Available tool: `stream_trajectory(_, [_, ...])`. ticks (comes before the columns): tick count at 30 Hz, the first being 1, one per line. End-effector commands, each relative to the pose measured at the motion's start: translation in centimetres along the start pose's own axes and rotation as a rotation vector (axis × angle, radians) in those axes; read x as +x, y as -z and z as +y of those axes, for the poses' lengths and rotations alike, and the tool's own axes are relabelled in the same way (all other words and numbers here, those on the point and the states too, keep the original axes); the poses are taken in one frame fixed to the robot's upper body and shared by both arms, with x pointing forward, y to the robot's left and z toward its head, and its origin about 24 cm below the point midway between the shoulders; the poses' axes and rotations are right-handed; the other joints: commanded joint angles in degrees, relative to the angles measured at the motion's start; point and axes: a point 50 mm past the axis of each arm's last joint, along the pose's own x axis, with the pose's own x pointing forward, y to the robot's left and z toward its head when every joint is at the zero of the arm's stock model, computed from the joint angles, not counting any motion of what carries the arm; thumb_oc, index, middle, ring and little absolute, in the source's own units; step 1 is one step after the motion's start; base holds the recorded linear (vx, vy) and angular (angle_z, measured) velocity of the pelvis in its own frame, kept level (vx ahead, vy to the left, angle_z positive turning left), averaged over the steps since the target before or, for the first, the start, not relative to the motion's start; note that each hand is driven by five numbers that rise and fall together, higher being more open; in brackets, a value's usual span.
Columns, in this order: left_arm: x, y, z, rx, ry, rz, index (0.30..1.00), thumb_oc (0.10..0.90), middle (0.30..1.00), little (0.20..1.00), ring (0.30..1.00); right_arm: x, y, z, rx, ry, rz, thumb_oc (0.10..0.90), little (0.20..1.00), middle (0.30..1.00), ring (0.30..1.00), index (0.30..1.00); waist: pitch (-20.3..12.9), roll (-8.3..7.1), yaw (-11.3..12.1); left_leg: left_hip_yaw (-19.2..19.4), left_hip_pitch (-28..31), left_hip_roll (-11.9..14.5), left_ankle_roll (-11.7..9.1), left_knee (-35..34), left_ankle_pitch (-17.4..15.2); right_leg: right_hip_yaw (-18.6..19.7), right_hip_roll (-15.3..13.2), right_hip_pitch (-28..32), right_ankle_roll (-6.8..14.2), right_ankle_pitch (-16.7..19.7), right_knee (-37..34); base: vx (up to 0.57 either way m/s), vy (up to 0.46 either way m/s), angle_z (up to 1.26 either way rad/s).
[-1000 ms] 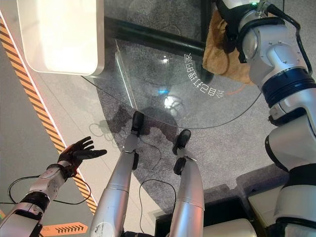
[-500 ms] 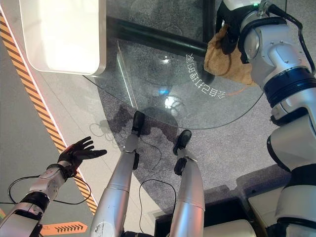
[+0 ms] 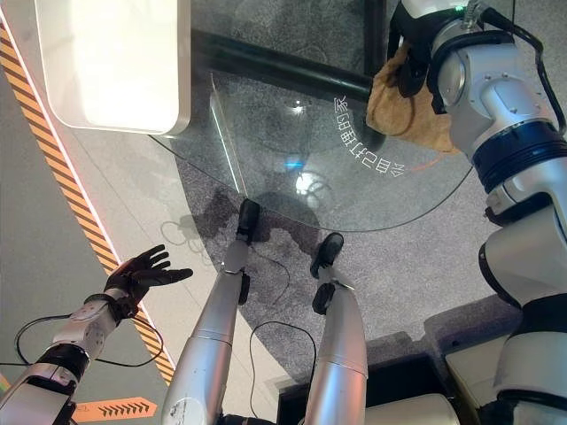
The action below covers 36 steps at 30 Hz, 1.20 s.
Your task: Wipe the table with a cloth and put it in the basket.
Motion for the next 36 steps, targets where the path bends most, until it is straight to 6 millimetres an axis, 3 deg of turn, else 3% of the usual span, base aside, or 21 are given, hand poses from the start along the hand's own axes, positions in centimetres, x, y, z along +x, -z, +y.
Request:
stream_trajectory(1, [-1.9, 2.6, 2.8, 0.02, -0.078, 0.064, 0.9, 0.8, 0.9, 0.9, 0.9, -0.5, 3.0, -1.1, -0.03, 0.088, 0.116, 0.1, 0.2, 0.3, 0.3, 0.3, -1.0, 1.67, -1.0, 0.8, 0.9, -2.9, 4.2, 3.7, -5.0, -1.7, 2.1, 3.1, 1.6, 8.2, -10.8, -0.01, 0.03, 0.01])
stream_trajectory(16, [-1.5, 2.8, 1.6, -0.006, -0.051, 0.057, 0.9, 0.8, 0.9, 0.9, 0.9, 0.1, -0.1, -2.6, 0.026, 0.22, 0.054, 0.1, 0.2, 0.3, 0.3, 0.3, -1.0, 1.43, 0.4, -0.4, 1.1, -3.4, 4.3, 1.9, -4.3, -2.8, 2.1, 4.4, 2.1, 9.1, -13.5, -0.01, 0.042, -0.01])
stream_trajectory(36, [-1.5, 3.5, 0.4, -0.005, -0.016, 0.056, 0.9, 0.8, 0.9, 0.9, 0.9, 0.2, -7.7, -4.5, 0.031, 0.319, -0.126, 0.1, 0.2, 0.3, 0.3, 0.3, -1.0, 1.93, 4.7, -2.4, 0.8, -4.7, 4.6, 0.4, -3.2, -6.6, 0.4, 5.8, 3.0, 9.1, -14.4, 0.0, 0.039, 0.04])
